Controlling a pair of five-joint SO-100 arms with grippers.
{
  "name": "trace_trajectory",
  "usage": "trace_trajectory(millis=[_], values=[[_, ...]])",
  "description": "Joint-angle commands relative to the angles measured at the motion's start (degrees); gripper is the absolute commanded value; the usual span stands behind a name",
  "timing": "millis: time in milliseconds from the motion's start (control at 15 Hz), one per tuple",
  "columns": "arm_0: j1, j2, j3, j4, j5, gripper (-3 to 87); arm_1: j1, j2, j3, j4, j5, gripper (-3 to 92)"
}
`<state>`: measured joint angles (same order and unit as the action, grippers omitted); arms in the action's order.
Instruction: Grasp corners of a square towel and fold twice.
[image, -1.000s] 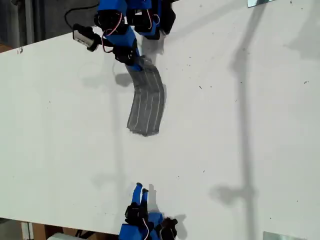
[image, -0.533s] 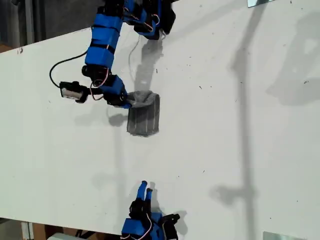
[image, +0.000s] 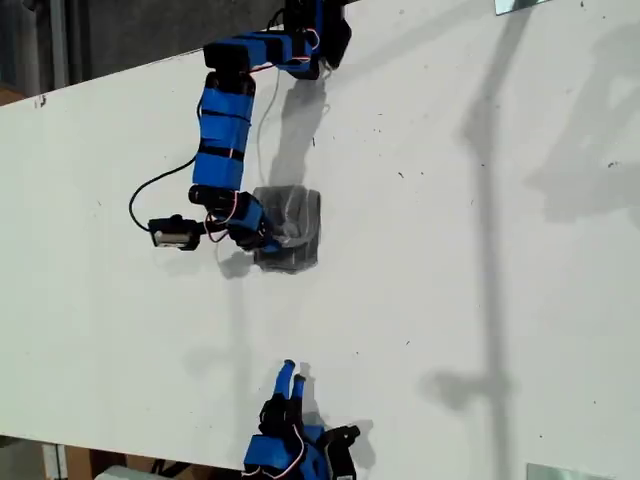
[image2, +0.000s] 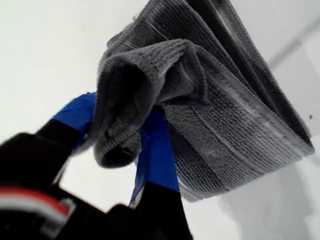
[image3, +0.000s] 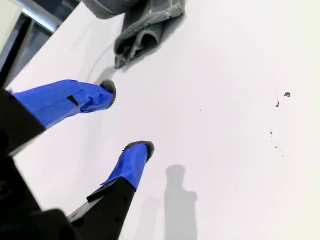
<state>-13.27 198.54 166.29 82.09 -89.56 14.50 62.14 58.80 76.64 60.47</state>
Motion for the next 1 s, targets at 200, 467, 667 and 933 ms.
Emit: trace_trajectory(millis=[200,467,667,933], values=[[0.18,0.26,-1.05,1.14,0.26,19.7,0.79,45.97,21.71,5.36,0.53,44.4],[-1.14,0.26,0.35,1.93,1.32,19.7,-5.1,86.75,80.68,-11.95,14.68,44.1],[-2.72,0.26,4.31,-0.88,1.58,19.6,-12.92,126.56,101.16,6.68,28.3,44.9],[-5.27,0.18,11.95,-6.59,3.6,19.4,-14.33,126.56,101.95,9.58,31.29,40.0]])
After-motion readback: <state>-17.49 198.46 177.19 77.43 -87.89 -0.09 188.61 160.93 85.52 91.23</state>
